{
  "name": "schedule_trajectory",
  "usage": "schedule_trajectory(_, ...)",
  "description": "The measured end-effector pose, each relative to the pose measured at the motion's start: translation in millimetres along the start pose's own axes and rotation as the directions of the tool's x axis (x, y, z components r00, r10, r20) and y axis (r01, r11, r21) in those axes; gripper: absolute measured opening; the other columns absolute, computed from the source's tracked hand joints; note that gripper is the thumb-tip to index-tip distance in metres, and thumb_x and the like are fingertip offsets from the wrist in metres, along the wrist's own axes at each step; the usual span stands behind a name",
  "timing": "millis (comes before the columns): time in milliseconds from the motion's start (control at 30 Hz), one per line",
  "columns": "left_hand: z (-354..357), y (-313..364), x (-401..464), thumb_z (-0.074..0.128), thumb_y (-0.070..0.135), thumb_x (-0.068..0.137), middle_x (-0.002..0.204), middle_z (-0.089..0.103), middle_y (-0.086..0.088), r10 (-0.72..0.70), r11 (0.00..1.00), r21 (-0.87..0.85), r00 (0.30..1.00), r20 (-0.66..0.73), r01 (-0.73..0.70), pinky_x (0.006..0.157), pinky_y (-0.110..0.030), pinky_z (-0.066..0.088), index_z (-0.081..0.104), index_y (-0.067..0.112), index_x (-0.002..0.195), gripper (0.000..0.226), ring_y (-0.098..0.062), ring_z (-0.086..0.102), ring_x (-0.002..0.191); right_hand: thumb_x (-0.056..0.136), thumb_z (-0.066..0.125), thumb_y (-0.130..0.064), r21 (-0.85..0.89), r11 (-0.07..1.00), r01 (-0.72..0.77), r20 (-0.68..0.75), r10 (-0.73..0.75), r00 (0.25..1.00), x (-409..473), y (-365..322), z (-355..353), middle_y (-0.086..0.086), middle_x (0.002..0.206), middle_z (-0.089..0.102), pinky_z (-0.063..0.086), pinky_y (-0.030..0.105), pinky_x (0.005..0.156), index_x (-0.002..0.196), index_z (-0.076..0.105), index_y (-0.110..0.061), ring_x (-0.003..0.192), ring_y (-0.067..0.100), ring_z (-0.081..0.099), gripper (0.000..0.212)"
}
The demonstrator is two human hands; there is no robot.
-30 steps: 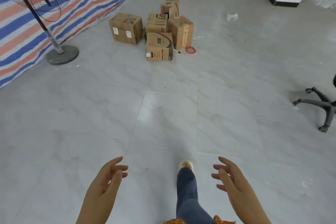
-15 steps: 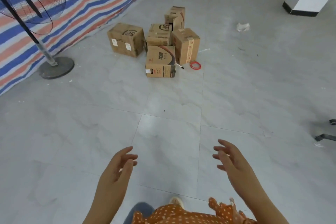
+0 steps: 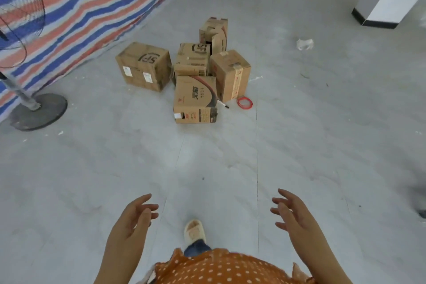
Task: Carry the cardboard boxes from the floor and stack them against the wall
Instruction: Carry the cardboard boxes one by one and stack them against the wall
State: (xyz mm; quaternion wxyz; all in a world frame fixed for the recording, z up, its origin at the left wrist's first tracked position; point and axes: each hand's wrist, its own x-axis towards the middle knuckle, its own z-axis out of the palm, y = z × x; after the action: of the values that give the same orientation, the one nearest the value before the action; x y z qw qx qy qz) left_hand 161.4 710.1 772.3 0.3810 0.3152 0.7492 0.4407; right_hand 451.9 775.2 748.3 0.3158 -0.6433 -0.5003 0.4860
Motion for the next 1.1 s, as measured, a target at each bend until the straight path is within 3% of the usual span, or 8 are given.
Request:
schedule_trajectory(200,5.7,81.7,139.4,0.046,0.013,0.097,0.095,0.07,0.01,0.131,0.988,0.071,0.989,0.065,-0.135,0.087,-0.035,0.05,0.059,0.039,0.106,0.031,-0.005,0.067,0.09,0.097,0.046,-0.025,0.005,0.998,0.067,-0.062,-0.066,0.996,120.0,-79.7,26.6,-0.02,0.109,0.06,0.05,0.017,0.075,0.12,0.049,-0.034,0.095,0.001,0.063,0.025)
schedule_trajectory(300,9.2,93.8,183.1,0.047,0.01,0.096,0.095,0.071,0.012,0.114,0.99,0.072,0.991,0.07,-0.119,0.087,-0.038,0.049,0.06,0.037,0.107,0.032,-0.006,0.067,0.089,0.097,0.043,-0.031,-0.026,0.999,0.025,-0.058,-0.026,0.998,161.9,-91.7,38.9,-0.023,0.108,0.056,0.049,0.01,0.069,0.119,0.045,-0.039,0.096,0.0,0.061,0.023)
schedule_trajectory(500,29.4,104.4,264.3,0.047,0.005,0.095,0.092,0.072,0.004,-0.003,1.0,0.012,0.999,-0.046,0.003,0.091,-0.046,0.049,0.062,0.029,0.105,0.03,-0.014,0.068,0.089,0.098,0.047,-0.017,-0.042,0.995,-0.091,0.052,0.093,0.994,260.6,-103.6,60.1,-0.01,0.107,0.061,0.049,0.02,0.074,0.118,0.051,-0.027,0.096,0.005,0.061,0.023)
schedule_trajectory(700,69.1,147.2,357.9,0.045,0.002,0.096,0.095,0.07,-0.002,-0.032,0.999,-0.049,0.987,-0.158,0.024,0.078,-0.025,0.053,0.061,0.025,0.105,0.03,-0.022,0.066,0.094,0.099,0.043,-0.024,-0.14,0.99,0.021,0.102,-0.006,0.995,409.3,-172.8,58.1,-0.01,0.112,0.059,0.051,0.027,0.086,0.121,0.048,-0.03,0.1,0.006,0.06,0.023)
schedule_trajectory(833,99.7,179.0,425.5,0.046,0.004,0.096,0.098,0.069,-0.001,-0.006,0.999,-0.048,0.987,-0.161,-0.002,0.088,-0.041,0.051,0.059,0.025,0.108,0.028,-0.019,0.066,0.093,0.099,0.043,-0.025,-0.155,0.986,0.055,0.119,-0.037,0.992,495.2,-218.6,55.9,-0.008,0.112,0.06,0.052,0.035,0.091,0.122,0.049,-0.028,0.102,0.011,0.061,0.023)
schedule_trajectory(933,109.5,193.8,463.7,0.046,0.008,0.096,0.099,0.069,0.003,-0.035,0.999,-0.045,0.988,-0.153,0.029,0.086,-0.037,0.049,0.058,0.03,0.108,0.028,-0.015,0.066,0.093,0.099,0.044,-0.026,-0.185,0.982,0.037,0.163,-0.006,0.987,535.6,-233.6,64.9,-0.006,0.114,0.06,0.051,0.039,0.094,0.121,0.049,-0.029,0.103,0.013,0.061,0.023)
schedule_trajectory(1100,101.8,199.7,544.6,0.046,0.008,0.096,0.102,0.068,-0.003,-0.138,0.99,-0.012,0.983,-0.118,0.138,0.095,-0.047,0.047,0.057,0.022,0.113,0.024,-0.023,0.065,0.095,0.099,0.045,-0.027,-0.265,0.963,-0.048,0.179,0.098,0.979,595.2,-246.9,106.9,-0.005,0.118,0.059,0.049,0.042,0.098,0.123,0.048,-0.029,0.106,0.016,0.06,0.025)
